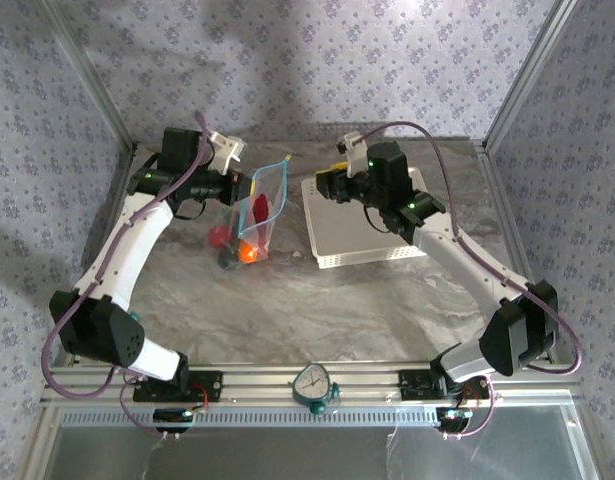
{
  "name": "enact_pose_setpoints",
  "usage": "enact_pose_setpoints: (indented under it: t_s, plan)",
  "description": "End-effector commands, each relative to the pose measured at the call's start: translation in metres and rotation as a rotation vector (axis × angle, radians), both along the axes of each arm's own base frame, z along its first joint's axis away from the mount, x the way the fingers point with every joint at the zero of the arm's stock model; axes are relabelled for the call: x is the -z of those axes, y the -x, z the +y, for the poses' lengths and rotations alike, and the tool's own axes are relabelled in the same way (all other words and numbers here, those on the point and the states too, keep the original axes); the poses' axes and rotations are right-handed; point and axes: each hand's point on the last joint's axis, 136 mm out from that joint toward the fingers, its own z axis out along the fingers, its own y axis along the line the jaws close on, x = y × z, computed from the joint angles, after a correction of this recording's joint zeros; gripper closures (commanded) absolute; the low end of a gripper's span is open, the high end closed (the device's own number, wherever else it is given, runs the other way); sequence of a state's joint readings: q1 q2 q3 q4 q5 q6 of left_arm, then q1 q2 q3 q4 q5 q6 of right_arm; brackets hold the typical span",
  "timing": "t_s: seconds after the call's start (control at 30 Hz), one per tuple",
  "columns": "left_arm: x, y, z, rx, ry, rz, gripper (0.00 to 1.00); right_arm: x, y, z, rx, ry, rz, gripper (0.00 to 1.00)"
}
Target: Place the food in the zip-top bag and seal the zipper
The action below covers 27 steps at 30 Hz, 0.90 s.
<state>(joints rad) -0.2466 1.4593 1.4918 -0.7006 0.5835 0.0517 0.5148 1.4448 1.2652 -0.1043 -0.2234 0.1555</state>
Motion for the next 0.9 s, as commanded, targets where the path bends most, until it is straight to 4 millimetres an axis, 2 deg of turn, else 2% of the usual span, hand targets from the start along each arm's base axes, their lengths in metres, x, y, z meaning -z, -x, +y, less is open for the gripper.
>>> enact_pose_setpoints:
  t_s: [0.0,0.23,0.33,0.43,0.53,0.57,0.6,0.63,0.77,0.87]
  plan:
    - [-0.037,0.029,-0.009,0.169,0.085,-0.078,1.00,-0.005,0.007,0.004,-0.098,0.017,-0.084,0.55]
    - [-0.065,0.072,-0.009,0.320,0.132,-0.152,1.00,0.002,0.003,0.011,-0.158,0.029,-0.137,0.54]
    - [-0.071,0.081,-0.006,0.333,0.133,-0.195,1.00,0.005,-0.002,0.015,-0.176,0.021,-0.143,0.53]
    - [-0.069,0.071,0.005,0.274,0.118,-0.205,1.00,0.009,0.000,0.024,-0.235,0.022,-0.154,0.51]
    - [-0.063,0.050,0.019,0.188,0.113,-0.173,1.00,0.011,0.008,0.031,-0.297,0.020,-0.169,0.51]
    - [-0.061,0.044,0.022,0.176,0.114,-0.162,1.00,0.006,0.011,0.032,-0.314,0.016,-0.188,0.51]
    - [-0.055,0.038,0.024,0.167,0.113,-0.141,0.99,0.019,0.016,0.032,-0.336,0.021,-0.174,0.51]
    - [-0.050,0.032,0.026,0.158,0.109,-0.122,0.99,0.020,0.020,0.032,-0.347,0.023,-0.180,0.51]
    - [-0.024,0.013,0.027,0.157,0.104,-0.037,0.98,0.022,0.023,0.025,-0.352,0.028,-0.185,0.51]
    - [-0.011,0.009,0.021,0.191,0.130,0.021,0.98,0.021,0.026,0.027,-0.399,0.010,-0.182,0.50]
